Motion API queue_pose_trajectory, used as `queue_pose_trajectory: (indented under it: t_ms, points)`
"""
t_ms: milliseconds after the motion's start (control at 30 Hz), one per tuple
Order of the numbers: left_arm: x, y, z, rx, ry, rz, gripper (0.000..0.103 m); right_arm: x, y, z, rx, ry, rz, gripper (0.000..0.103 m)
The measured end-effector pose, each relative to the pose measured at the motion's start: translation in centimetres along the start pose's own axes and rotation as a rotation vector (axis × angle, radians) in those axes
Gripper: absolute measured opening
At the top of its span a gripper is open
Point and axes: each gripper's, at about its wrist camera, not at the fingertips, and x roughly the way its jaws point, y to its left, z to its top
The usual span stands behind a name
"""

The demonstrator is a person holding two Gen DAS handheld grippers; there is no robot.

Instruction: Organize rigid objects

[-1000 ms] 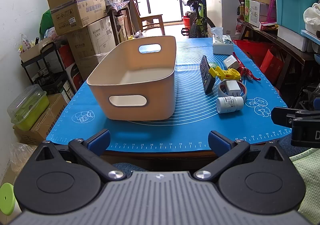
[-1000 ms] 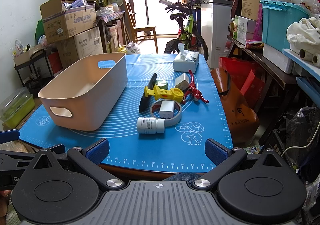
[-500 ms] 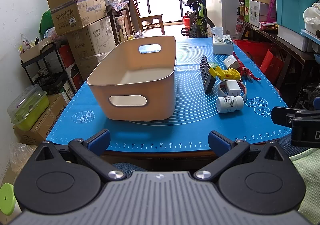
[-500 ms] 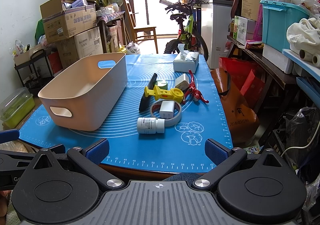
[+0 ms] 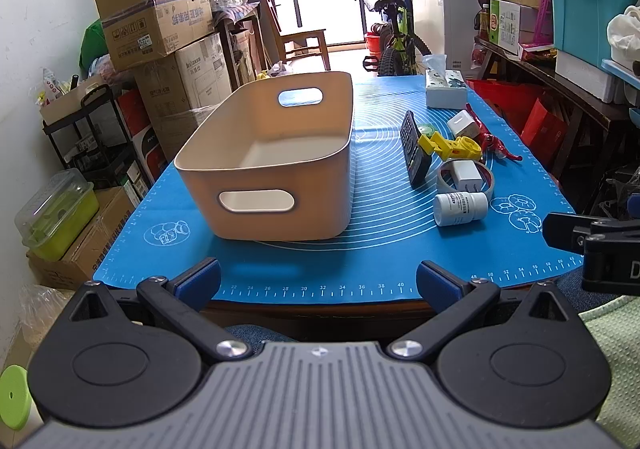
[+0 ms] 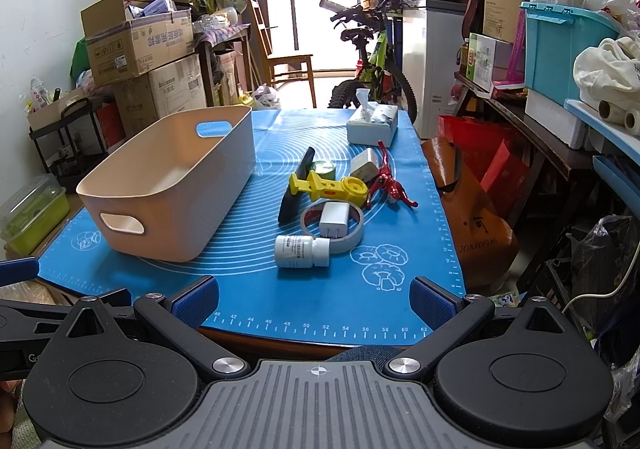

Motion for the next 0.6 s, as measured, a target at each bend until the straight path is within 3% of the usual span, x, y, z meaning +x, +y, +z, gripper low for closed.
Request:
queue_pose_trajectory:
  t_ms: [433,600]
  points:
    - [-0.7,1.0,1.1,-0.029,-0.013,-0.021,0.103,0.1,-0.3,0.5,0.034,0.024,-0.009,0.101]
    - [-1.2,1.9,3.1,-0.010,-0.062,0.020,0.103,0.1,-0.6,1.5,0.052,0.028,-0.021,0.101]
